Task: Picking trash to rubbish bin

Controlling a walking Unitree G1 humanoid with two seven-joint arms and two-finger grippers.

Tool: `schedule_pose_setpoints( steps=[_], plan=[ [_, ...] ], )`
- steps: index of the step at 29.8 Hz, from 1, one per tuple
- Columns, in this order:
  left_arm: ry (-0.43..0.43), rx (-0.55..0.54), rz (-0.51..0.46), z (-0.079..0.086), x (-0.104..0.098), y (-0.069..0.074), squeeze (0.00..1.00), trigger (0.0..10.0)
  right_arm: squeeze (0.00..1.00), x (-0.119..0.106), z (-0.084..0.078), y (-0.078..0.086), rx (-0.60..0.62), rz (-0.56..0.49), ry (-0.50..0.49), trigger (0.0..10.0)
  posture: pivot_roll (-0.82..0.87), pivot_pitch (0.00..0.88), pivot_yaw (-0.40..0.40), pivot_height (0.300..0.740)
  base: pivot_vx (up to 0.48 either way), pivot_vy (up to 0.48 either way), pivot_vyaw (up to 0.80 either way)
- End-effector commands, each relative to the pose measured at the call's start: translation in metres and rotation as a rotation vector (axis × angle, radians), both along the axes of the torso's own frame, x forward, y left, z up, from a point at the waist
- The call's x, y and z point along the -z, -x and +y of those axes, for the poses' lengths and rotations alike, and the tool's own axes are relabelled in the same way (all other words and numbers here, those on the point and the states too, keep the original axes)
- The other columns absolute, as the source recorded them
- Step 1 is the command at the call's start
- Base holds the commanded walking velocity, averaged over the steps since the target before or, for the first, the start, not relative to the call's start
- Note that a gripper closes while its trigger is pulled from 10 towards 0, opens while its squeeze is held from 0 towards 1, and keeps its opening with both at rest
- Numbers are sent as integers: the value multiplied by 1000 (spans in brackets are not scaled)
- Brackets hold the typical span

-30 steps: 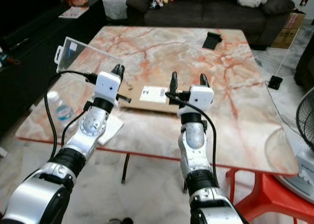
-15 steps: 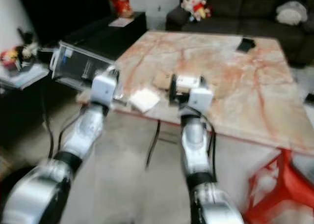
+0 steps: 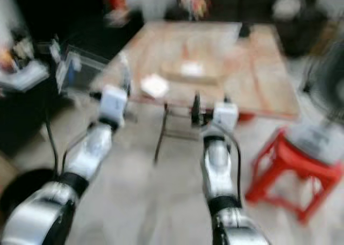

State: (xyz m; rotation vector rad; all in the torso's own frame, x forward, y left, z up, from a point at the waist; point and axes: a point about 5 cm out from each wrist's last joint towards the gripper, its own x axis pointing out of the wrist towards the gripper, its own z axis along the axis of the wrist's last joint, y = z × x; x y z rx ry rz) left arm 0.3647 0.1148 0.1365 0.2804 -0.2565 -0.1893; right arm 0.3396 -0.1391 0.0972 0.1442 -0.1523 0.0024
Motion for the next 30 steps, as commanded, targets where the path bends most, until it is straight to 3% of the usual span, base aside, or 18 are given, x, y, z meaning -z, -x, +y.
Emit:
schedule_pose_setpoints(
  steps=[1,2,3,4,5,6,8,9,11,12,13,17,22,30],
  plan=[
    [55,-48,236,17,43,10,0,10000,0,39,-6,13,-30,201,-31,10000,-70,0,43,740,0,0,0],
    [55,-48,236,17,43,10,0,10000,0,39,-6,13,-30,201,-31,10000,-70,0,43,740,0,0,0],
    [107,-67,377,24,65,18,0,10000,0,62,-9,24,-42,327,-30,10000,-67,0,36,740,0,0,0],
    [107,-67,377,24,65,18,0,10000,0,62,-9,24,-42,327,-30,10000,-67,0,36,740,0,0,0],
    [153,-98,512,31,88,29,0,10000,0,85,-13,39,-40,456,-46,10000,-61,0,32,740,0,0,0],
    [153,-98,512,31,88,29,0,10000,0,85,-13,39,-40,456,-46,10000,-61,0,32,740,0,0,0],
    [157,-173,645,46,114,46,0,10000,0,116,-22,66,-14,624,-52,10000,-57,0,28,740,0,0,0],
    [157,-173,645,46,114,46,0,10000,0,116,-22,66,-14,624,-52,10000,-57,0,28,740,0,0,0],
    [71,-252,795,66,147,77,0,10000,0,157,-36,116,69,866,-106,10000,-47,0,29,740,0,0,0],
    [71,-252,795,66,147,77,0,10000,0,157,-36,116,69,866,-106,10000,-47,0,29,740,0,0,0],
    [53,-285,852,73,158,89,0,10000,0,166,-38,130,98,922,-128,10000,-47,0,29,740,0,0,0],
    [37,-354,967,87,180,118,0,10000,0,181,-39,158,108,1030,-126,10000,-54,5,33,740,0,0,0],
    [64,-382,1031,91,192,136,0,10000,0,187,-40,170,104,1061,-140,10000,-59,11,31,740,0,0,0],
    [62,-380,1052,89,195,140,0,10000,0,185,-41,166,103,1059,-145,10000,-62,3,31,740,0,0,0]
  ],
)
